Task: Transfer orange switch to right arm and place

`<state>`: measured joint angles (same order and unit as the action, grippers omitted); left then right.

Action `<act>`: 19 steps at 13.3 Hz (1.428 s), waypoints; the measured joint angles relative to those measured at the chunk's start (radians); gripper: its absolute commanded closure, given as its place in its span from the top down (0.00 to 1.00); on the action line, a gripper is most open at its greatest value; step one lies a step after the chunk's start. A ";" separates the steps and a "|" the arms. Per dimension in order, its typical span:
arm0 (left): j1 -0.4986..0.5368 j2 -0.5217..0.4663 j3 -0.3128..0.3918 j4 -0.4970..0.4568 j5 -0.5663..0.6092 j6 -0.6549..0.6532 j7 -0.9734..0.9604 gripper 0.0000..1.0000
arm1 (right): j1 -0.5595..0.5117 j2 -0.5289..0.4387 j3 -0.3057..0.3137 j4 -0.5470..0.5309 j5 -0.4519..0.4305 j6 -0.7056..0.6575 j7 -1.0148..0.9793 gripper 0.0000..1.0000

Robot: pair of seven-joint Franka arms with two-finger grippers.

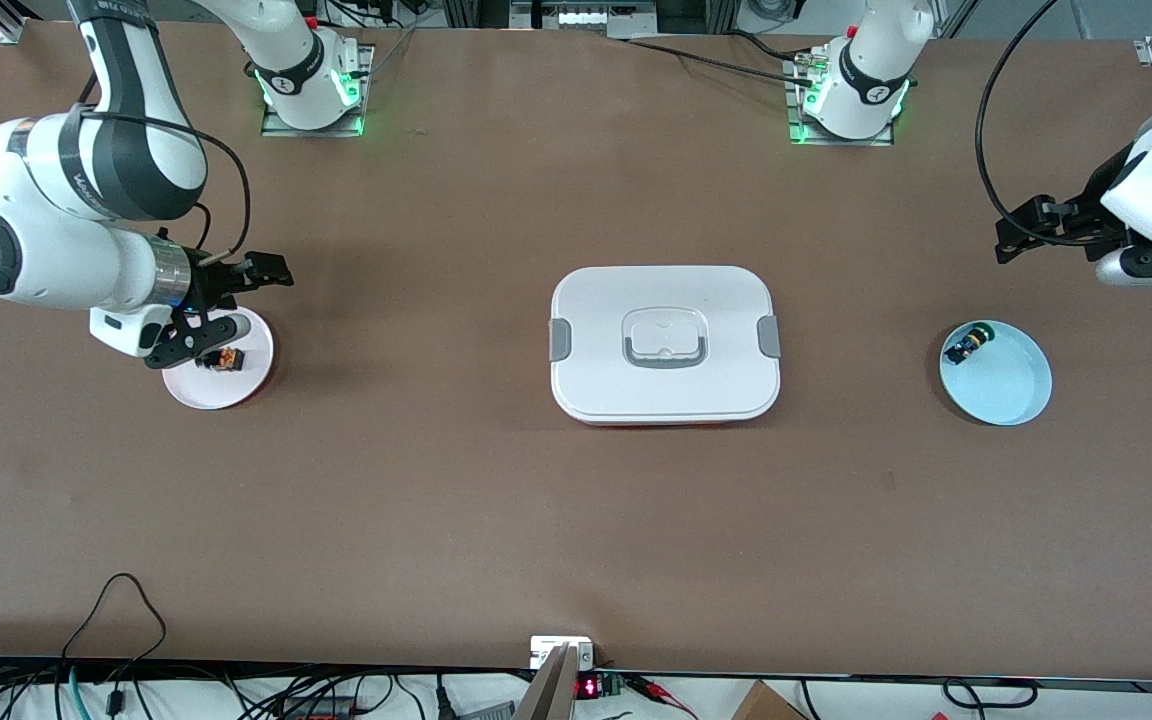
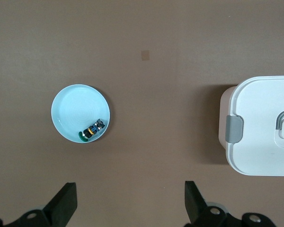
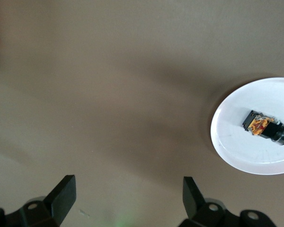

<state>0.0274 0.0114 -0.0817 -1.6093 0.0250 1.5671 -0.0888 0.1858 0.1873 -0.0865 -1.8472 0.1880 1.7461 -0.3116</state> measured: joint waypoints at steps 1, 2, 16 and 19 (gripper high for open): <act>0.000 0.000 0.000 0.000 0.000 0.000 0.000 1.00 | 0.003 -0.008 0.000 0.021 -0.017 -0.003 0.001 1.00; 0.000 0.000 0.000 0.000 0.000 0.000 0.000 1.00 | 0.004 -0.021 0.000 0.043 -0.061 -0.003 0.001 1.00; 0.000 0.000 0.000 0.000 0.000 0.000 0.000 1.00 | -0.050 -0.108 -0.017 0.148 -0.149 -0.043 0.278 1.00; 0.000 0.000 0.000 0.000 0.000 0.000 0.000 1.00 | -0.050 -0.106 -0.018 0.119 -0.156 -0.029 0.280 1.00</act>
<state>0.0275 0.0115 -0.0817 -1.6093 0.0250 1.5671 -0.0888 0.1355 0.0816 -0.1043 -1.7283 0.0320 1.7174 -0.0320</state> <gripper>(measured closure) 0.000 0.000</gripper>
